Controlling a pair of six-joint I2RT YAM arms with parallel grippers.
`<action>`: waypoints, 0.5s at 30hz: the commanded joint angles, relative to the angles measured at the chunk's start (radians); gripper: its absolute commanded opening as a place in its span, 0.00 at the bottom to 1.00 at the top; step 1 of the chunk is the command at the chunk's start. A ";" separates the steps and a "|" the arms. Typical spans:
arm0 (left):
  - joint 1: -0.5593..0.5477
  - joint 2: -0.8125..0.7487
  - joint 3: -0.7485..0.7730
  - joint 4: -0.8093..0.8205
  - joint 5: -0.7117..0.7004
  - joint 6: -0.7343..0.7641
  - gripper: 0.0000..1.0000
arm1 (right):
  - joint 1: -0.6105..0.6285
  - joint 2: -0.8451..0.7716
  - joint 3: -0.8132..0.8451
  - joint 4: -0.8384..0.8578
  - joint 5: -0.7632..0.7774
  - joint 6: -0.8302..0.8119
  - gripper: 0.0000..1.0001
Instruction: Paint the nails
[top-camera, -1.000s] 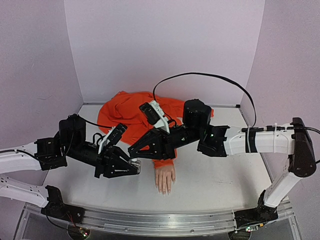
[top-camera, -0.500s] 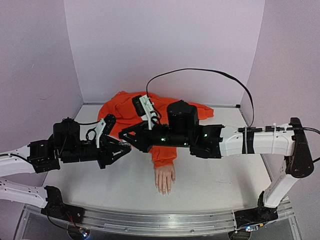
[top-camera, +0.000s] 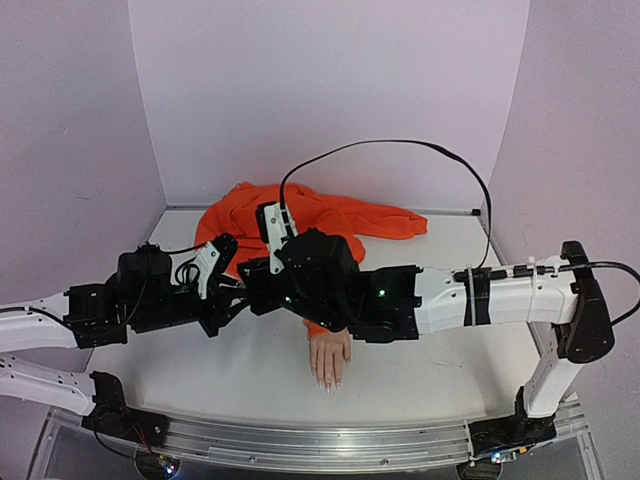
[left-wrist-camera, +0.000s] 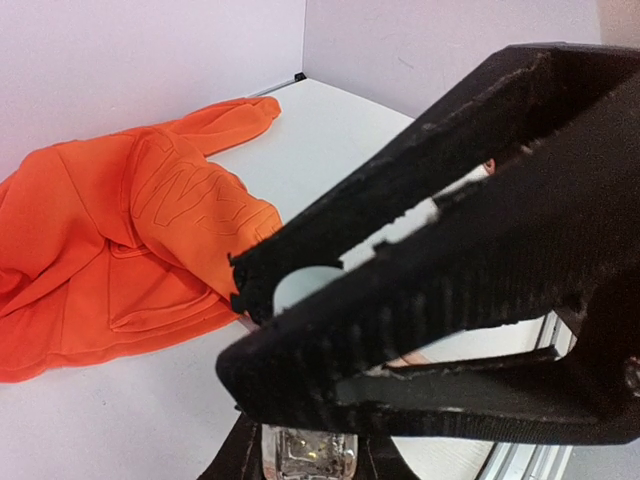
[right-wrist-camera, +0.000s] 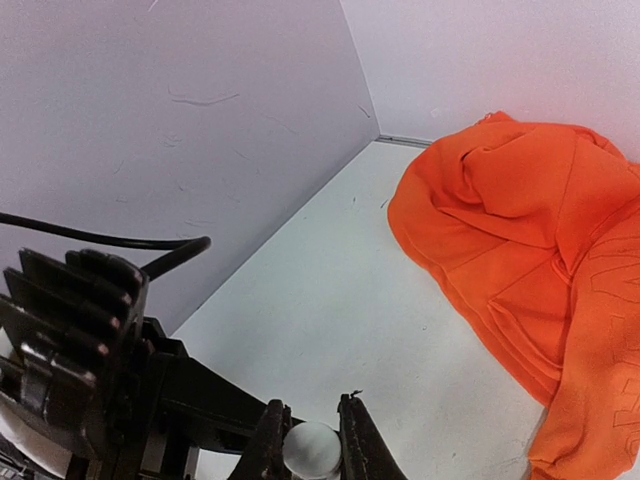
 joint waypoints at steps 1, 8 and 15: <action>0.023 -0.056 -0.028 0.160 -0.108 -0.080 0.00 | 0.023 -0.068 0.006 -0.046 -0.191 -0.082 0.29; 0.024 -0.079 -0.035 0.099 -0.049 -0.113 0.00 | -0.050 -0.179 -0.075 -0.046 -0.391 -0.167 0.67; 0.029 -0.079 0.023 0.094 0.391 -0.092 0.00 | -0.208 -0.236 -0.217 0.079 -0.917 -0.174 0.77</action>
